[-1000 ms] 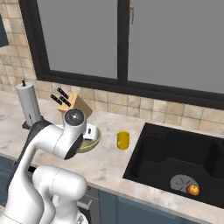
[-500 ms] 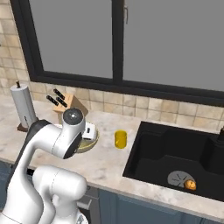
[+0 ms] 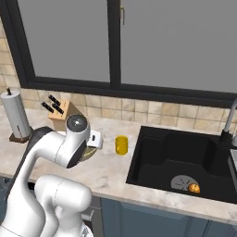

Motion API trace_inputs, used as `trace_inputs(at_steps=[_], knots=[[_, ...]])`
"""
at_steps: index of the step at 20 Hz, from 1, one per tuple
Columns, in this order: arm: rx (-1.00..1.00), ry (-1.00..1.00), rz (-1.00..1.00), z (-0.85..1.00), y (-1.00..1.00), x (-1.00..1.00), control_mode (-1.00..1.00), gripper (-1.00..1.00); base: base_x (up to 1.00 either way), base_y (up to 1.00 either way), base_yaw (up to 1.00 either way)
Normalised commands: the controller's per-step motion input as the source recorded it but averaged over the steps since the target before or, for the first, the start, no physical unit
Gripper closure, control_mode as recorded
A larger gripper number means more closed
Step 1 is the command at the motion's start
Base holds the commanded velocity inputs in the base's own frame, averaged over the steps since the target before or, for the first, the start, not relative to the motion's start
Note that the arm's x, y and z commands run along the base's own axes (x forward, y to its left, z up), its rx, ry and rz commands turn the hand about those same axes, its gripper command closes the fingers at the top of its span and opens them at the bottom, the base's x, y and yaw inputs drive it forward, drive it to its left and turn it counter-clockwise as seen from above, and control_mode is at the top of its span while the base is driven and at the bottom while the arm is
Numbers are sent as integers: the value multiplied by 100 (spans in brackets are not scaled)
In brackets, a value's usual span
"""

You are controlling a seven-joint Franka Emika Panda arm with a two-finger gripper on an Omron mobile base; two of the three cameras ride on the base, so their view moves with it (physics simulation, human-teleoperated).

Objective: Clear the mugs and bowl far away from the sink.

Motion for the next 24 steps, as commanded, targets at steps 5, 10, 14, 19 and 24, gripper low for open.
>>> trace_inputs(at_steps=[5,10,14,19,24], knots=[[0,1,0,0,0,11,-100,-100,0,0,0],[0,9,-6,-5,0,16,-100,-100,0,0,0],[4,18,-18,-11,0,1,-100,-100,0,0,0],[12,16,-17,-17,0,0,-100,-100,0,0,0],[3,1,-7,-31,0,8,-100,-100,0,0,0]])
